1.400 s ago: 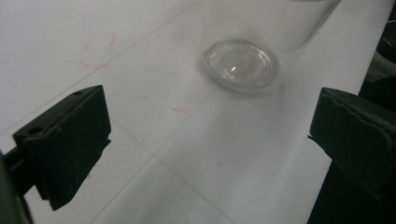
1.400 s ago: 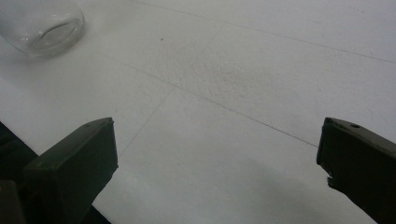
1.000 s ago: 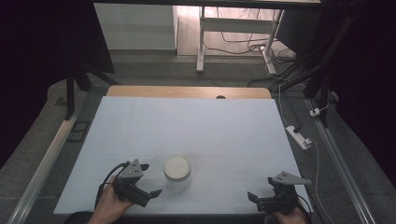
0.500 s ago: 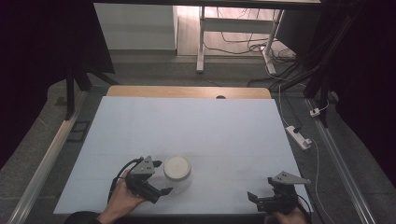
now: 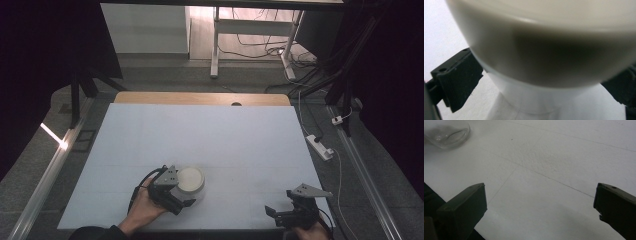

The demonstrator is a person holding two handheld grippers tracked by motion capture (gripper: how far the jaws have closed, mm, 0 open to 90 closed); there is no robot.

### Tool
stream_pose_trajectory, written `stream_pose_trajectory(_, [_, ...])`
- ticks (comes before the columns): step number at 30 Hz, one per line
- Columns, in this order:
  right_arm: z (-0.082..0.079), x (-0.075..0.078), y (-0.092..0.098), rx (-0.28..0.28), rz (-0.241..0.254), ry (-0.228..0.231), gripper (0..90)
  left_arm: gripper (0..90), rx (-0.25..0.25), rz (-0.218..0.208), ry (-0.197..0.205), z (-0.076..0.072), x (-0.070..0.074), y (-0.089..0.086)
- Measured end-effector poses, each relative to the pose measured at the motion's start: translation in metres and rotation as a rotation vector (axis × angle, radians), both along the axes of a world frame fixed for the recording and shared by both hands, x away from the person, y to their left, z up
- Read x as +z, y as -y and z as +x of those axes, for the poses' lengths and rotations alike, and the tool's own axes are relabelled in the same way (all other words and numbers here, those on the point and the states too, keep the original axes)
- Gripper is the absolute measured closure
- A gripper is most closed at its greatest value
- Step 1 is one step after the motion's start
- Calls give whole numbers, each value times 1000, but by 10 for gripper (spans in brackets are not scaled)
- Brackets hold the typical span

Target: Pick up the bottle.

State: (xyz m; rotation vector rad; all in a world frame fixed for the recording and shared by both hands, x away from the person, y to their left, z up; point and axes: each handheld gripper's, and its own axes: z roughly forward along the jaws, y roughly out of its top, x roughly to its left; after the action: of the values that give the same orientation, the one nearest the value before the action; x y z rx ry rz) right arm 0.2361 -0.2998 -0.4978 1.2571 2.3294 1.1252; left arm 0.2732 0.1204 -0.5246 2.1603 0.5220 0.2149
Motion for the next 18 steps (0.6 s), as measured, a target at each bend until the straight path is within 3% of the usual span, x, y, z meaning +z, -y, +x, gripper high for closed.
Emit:
stream_pose_trajectory(5, [0,0,0,2,-1,1,0,0,-13,0,-6,2,0,4])
stream_pose_trajectory(18, [0,0,0,5,-1,-2,0,65,-10,-17,21,2,5,5])
